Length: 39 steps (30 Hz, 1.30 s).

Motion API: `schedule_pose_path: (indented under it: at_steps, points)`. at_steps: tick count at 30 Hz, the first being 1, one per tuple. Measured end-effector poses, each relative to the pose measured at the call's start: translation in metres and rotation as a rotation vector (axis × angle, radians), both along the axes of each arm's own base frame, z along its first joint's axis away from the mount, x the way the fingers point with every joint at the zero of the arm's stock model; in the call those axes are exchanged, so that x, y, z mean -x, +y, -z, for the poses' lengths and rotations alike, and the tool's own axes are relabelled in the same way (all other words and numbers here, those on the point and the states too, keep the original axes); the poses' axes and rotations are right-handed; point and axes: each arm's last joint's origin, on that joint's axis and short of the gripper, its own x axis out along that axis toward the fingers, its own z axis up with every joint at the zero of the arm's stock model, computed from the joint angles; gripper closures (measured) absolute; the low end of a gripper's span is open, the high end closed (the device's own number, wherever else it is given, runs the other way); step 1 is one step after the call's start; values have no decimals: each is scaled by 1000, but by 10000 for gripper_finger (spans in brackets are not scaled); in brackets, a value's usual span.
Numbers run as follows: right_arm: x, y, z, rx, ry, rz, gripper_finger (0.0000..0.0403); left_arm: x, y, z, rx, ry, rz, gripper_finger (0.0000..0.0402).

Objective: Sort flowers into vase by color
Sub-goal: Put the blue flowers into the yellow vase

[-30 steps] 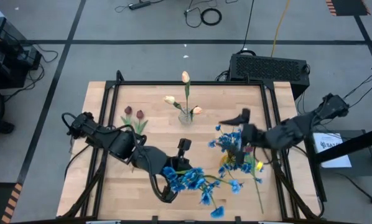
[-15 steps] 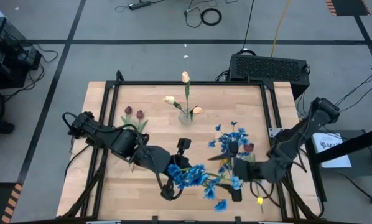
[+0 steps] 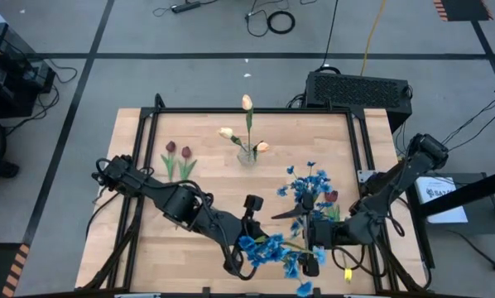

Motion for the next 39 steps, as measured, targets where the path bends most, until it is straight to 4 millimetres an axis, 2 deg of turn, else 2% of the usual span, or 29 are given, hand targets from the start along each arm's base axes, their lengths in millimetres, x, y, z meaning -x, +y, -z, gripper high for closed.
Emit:
schedule_pose_path:
  at_steps: [5,11,24,33,36,39]
  points:
    - [-2,1,1,27,-6,-69,51,-3,6,-1,-10,-19,-33,381]
    - [-5,-3,0,21,-11,-49,64,-10,14,0,-18,-23,-54,381]
    - [-7,-5,1,28,-7,-39,223,-17,15,8,-51,-15,-42,381]
    - [-8,-6,1,42,-7,-30,306,-17,15,8,-53,-14,-42,381]
    - [-8,-6,1,43,-7,-28,335,-17,15,8,-52,-15,-42,370]
    - [-8,-6,1,42,-6,-15,366,-16,12,8,-52,-15,-37,343]
